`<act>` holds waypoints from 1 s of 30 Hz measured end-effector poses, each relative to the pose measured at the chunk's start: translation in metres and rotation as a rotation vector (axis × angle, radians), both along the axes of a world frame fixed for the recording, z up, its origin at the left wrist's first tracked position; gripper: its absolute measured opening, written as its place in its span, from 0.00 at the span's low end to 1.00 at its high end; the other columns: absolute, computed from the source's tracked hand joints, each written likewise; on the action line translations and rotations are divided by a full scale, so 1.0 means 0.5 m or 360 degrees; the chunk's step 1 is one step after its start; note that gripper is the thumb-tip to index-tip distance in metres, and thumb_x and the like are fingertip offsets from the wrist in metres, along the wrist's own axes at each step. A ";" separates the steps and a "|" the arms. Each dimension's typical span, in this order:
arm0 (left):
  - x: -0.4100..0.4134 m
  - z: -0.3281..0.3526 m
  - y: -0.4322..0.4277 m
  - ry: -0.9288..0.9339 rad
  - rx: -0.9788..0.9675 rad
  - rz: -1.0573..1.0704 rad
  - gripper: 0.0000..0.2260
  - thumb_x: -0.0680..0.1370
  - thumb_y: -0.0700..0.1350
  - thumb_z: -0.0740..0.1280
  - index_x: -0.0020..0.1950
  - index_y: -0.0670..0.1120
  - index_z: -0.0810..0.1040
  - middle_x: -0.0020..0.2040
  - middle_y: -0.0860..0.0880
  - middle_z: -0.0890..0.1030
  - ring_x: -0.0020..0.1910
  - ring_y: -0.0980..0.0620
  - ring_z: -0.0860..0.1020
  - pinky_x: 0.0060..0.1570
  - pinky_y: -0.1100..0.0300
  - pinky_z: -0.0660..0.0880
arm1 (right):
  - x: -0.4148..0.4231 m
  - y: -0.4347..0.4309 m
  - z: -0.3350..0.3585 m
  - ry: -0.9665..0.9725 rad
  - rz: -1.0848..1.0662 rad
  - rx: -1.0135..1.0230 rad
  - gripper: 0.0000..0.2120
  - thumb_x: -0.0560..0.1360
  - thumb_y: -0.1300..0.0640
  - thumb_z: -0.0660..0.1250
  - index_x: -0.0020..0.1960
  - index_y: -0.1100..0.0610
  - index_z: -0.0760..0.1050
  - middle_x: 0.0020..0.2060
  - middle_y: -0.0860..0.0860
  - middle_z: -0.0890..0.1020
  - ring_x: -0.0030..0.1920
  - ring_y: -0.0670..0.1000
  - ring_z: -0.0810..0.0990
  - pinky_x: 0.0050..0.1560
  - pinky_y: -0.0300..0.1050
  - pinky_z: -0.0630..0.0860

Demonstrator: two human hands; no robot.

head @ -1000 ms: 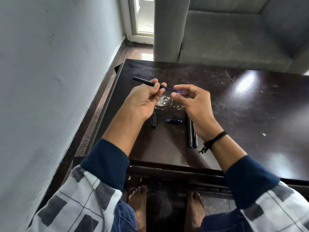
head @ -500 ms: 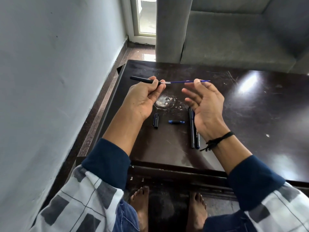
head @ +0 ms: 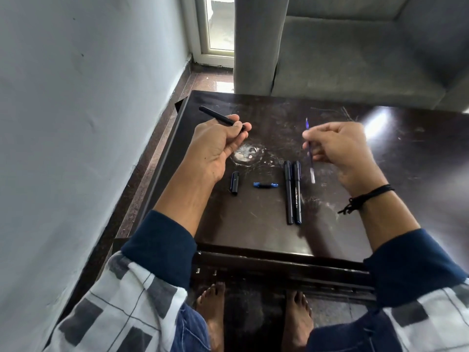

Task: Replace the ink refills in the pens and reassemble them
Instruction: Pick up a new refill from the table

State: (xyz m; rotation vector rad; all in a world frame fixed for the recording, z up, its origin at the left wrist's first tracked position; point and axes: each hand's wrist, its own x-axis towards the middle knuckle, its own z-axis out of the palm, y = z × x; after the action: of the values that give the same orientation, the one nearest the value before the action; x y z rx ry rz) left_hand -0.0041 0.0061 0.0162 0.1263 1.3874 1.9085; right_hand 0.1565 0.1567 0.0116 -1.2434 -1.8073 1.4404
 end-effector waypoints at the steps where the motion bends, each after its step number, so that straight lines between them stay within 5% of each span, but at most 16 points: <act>1: 0.000 0.000 0.000 0.0006 -0.0002 -0.0001 0.07 0.78 0.29 0.66 0.51 0.38 0.79 0.49 0.37 0.84 0.47 0.48 0.85 0.45 0.63 0.82 | 0.005 0.010 -0.003 -0.0198 0.0056 0.0063 0.07 0.73 0.61 0.76 0.37 0.59 0.82 0.32 0.56 0.85 0.29 0.51 0.80 0.35 0.44 0.80; 5: 0.001 0.001 0.001 0.0014 -0.0001 0.0002 0.07 0.78 0.29 0.66 0.53 0.37 0.79 0.50 0.36 0.85 0.47 0.48 0.86 0.46 0.63 0.82 | 0.023 0.027 -0.015 -0.0889 0.0142 0.0248 0.07 0.68 0.55 0.78 0.35 0.57 0.85 0.26 0.54 0.84 0.32 0.54 0.85 0.49 0.55 0.85; 11: 0.001 -0.001 0.000 0.0032 -0.0015 0.0004 0.08 0.78 0.29 0.66 0.54 0.37 0.79 0.53 0.35 0.84 0.48 0.48 0.86 0.46 0.63 0.82 | 0.023 0.004 -0.012 -0.1190 0.0277 0.0294 0.05 0.73 0.57 0.75 0.41 0.59 0.85 0.25 0.50 0.84 0.29 0.45 0.85 0.35 0.37 0.73; 17: -0.005 0.002 -0.003 0.0045 -0.0008 0.0006 0.07 0.78 0.29 0.66 0.54 0.37 0.79 0.49 0.38 0.85 0.51 0.47 0.85 0.47 0.64 0.81 | 0.011 0.011 -0.030 -0.1243 0.0343 0.0198 0.06 0.72 0.57 0.76 0.42 0.60 0.84 0.28 0.53 0.85 0.31 0.49 0.87 0.55 0.48 0.82; 22: -0.008 0.004 -0.007 0.0047 -0.0013 0.0016 0.07 0.78 0.29 0.66 0.52 0.38 0.80 0.50 0.37 0.85 0.49 0.48 0.85 0.46 0.64 0.81 | 0.010 0.020 -0.035 -0.1239 0.0358 0.0126 0.07 0.72 0.59 0.77 0.40 0.63 0.84 0.30 0.55 0.86 0.33 0.52 0.88 0.54 0.53 0.84; 26: -0.016 0.006 -0.011 0.0043 -0.0006 0.0022 0.06 0.78 0.29 0.67 0.51 0.38 0.80 0.48 0.39 0.85 0.47 0.49 0.86 0.46 0.64 0.81 | 0.011 0.005 -0.031 -0.1201 0.0277 0.0440 0.03 0.72 0.60 0.71 0.42 0.58 0.83 0.27 0.50 0.85 0.33 0.53 0.87 0.50 0.52 0.85; 30: -0.035 0.009 -0.024 0.0067 -0.0009 0.0078 0.06 0.78 0.30 0.67 0.51 0.37 0.80 0.46 0.40 0.85 0.47 0.49 0.85 0.47 0.64 0.82 | -0.015 -0.038 -0.018 -0.1001 0.0365 0.0650 0.04 0.71 0.55 0.69 0.40 0.50 0.83 0.36 0.51 0.86 0.43 0.57 0.86 0.52 0.53 0.84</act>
State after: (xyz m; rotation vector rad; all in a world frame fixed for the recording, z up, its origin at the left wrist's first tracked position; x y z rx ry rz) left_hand -0.0217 -0.0058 0.0210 0.1312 1.4359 1.9519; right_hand 0.1489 0.1379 0.0024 -1.3904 -2.5679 0.7430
